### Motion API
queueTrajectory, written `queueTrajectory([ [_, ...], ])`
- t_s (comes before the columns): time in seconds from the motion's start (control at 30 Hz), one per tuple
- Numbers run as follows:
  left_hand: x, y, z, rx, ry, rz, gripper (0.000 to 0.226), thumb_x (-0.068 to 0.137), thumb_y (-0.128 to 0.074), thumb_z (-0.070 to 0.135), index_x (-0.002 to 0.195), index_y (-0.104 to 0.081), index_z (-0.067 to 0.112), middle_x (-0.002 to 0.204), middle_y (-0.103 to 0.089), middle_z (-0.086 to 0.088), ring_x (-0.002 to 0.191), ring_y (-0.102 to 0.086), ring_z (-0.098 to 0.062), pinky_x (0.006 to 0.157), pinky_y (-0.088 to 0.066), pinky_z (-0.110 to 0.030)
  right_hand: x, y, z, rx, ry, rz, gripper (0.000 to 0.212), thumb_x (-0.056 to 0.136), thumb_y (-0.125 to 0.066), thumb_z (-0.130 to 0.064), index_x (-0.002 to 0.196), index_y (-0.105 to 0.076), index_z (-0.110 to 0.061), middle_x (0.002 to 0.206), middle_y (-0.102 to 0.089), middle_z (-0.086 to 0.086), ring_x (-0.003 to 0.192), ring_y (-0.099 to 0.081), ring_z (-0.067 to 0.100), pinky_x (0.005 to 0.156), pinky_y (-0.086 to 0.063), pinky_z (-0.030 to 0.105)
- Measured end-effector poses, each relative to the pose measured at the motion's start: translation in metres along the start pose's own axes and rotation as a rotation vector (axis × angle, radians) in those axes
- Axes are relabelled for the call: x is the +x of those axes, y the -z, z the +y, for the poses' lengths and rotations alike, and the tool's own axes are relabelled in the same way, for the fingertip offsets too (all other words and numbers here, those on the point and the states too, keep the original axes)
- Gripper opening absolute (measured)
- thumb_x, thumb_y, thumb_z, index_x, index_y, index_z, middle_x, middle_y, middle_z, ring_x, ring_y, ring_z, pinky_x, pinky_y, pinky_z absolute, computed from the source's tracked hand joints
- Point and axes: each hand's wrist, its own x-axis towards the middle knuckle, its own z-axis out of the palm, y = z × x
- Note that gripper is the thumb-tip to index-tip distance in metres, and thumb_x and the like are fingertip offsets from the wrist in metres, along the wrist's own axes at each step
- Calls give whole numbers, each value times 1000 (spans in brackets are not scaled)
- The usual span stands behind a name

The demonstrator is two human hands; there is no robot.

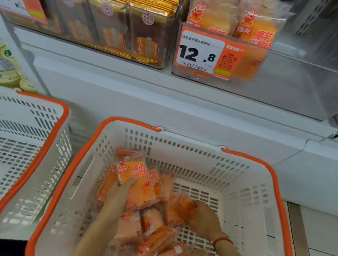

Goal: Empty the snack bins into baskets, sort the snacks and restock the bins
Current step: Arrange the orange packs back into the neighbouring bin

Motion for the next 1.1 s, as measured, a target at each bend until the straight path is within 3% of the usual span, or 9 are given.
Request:
queueTrajectory([
  [0.1, 1, 1, 6, 116, 47, -41, 36, 99, -51, 37, 131, -53, 20, 115, -69, -5, 107, -64, -26, 104, -44, -50, -4, 32, -9, 298, -83, -142, 28, 85, -70, -29, 106, -63, -12, 107, -66, 4, 94, -62, 18, 81, -52, 29],
  [0.17, 3, 0, 11, 253, 104, -75, 36, 100, -48, 37, 129, -53, 15, 114, -68, -8, 106, -64, -27, 103, -45, -48, -9, 59, -25, 328, 23, -104, 47, 80, -78, -28, 120, -56, -18, 120, -58, 1, 102, -55, 15, 89, -50, 30],
  [0.27, -2, 1, 22, 385, 124, -156, 26, 103, -40, 36, 104, -59, 17, 89, -70, -6, 84, -68, -22, 89, -53, -40, -21, 96, -62, 145, 401, 22, 62, 76, -79, -43, 129, -54, -23, 124, -55, -6, 111, -47, 8, 97, -36, 23],
  [0.33, -4, 5, 28, 383, 118, -251, 43, 102, -32, 48, 97, -61, 18, 81, -72, -7, 78, -70, -22, 90, -53, -43, -35, 112, -92, -108, 732, 87, 50, 84, -71, -32, 131, -55, -25, 128, -56, -7, 117, -41, 7, 100, -28, 23],
  [0.4, -3, 9, 31, 362, 115, -363, 58, 99, -24, 57, 105, -65, 17, 90, -75, -9, 84, -72, -23, 85, -56, -41, -53, 116, -116, -361, 1029, 161, 48, 84, -54, -8, 129, -57, -25, 132, -57, -6, 124, -43, 14, 104, -30, 30],
  [0.5, -2, 12, 31, 301, 123, -511, 62, 96, -25, 63, 127, -60, 23, 122, -68, -7, 113, -64, -27, 98, -50, -47, -73, 112, -129, -545, 1242, 211, 40, 89, -47, -10, 122, -62, -27, 135, -55, 0, 128, -44, 22, 102, -33, 31],
  [0.7, -17, 0, 30, 103, 38, -373, 54, 94, -31, 62, 117, -62, 23, 104, -74, -10, 95, -71, -30, 84, -56, -46, -63, 103, -119, -477, 1083, 218, 43, 86, -71, -24, 125, -60, -38, 137, -54, 0, 126, -47, 21, 96, -42, 34],
  [0.93, -26, 2, 36, 86, -101, -357, 29, 93, -53, 48, 116, -63, 34, 109, -73, -1, 104, -69, -24, 101, -46, -54, -37, 91, -124, -197, 971, 318, 38, 94, -52, -13, 125, -63, -32, 134, -55, -1, 114, -51, 19, 96, -42, 29],
  [1.1, -21, 25, 47, 83, -281, -59, 42, 87, -55, 57, 121, -58, 33, 104, -73, 2, 92, -72, -18, 77, -58, -35, 2, 73, -118, 318, 386, 472, 17, 93, -57, -15, 104, -68, -23, 100, -61, -9, 89, -58, 8, 79, -50, 26],
])
